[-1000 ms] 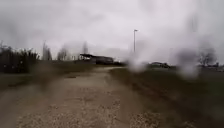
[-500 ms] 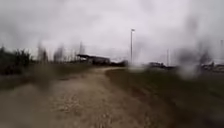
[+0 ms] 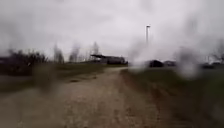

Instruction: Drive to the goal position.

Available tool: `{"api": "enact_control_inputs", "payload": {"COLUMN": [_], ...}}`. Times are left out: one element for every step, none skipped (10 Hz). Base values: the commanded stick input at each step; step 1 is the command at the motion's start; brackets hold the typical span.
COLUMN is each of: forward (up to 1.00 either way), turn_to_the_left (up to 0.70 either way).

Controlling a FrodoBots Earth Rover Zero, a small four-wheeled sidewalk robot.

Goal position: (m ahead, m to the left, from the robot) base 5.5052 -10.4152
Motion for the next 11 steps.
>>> {"api": "enact_control_inputs", "payload": {"forward": [1.00,1.00,1.00,1.00,1.00,1.00,1.00,1.00,1.00,1.00,1.00], "turn_to_the_left": [0.00,0.01,0.04,0.35,0.17,0.00,0.00,0.00,0.00,0.00,0.00]}}
